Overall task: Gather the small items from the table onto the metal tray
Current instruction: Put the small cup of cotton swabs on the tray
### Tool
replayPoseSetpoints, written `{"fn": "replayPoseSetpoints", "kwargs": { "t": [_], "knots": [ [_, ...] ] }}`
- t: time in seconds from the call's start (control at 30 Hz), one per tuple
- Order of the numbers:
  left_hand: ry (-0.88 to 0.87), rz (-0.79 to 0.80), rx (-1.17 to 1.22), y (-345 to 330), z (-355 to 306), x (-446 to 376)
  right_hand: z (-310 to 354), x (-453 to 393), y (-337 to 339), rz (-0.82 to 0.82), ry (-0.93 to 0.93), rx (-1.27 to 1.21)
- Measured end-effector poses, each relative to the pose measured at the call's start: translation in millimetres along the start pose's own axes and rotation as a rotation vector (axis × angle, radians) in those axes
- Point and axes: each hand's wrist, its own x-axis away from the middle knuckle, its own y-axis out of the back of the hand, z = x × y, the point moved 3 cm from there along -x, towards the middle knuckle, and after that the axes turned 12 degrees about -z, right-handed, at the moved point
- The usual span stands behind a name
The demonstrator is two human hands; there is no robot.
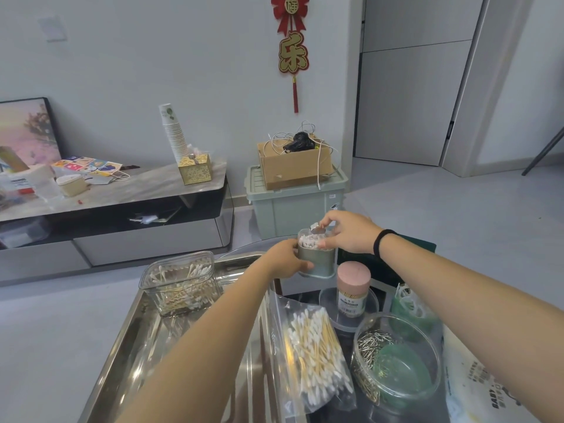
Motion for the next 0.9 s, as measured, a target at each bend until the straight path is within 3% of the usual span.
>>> {"fn": "replayPoseSetpoints", "kwargs": {
  "t": [0.3,0.43,0.67,0.8,0.9],
  "knots": [
    [0.131,-0.102,0.3,3,-5,-8,-12,-11,4,-0.072,-0.044,-0.252],
    [0.097,-0.228,0.369,43,-10,13,23,4,18,-0.077,0.031,-0.464],
    [0.182,-0.455,0.349,80,24,82,94,39,-10,-0.082,0.111,-0.485],
    [0.236,-0.43,0.299,63,39,103,106,47,-41,-0.089,0.059,-0.454],
    [0.291,-0.31,0.467,51,45,102,105,48,-55,-0.119,-0.027,-0.452]
  ]
}}
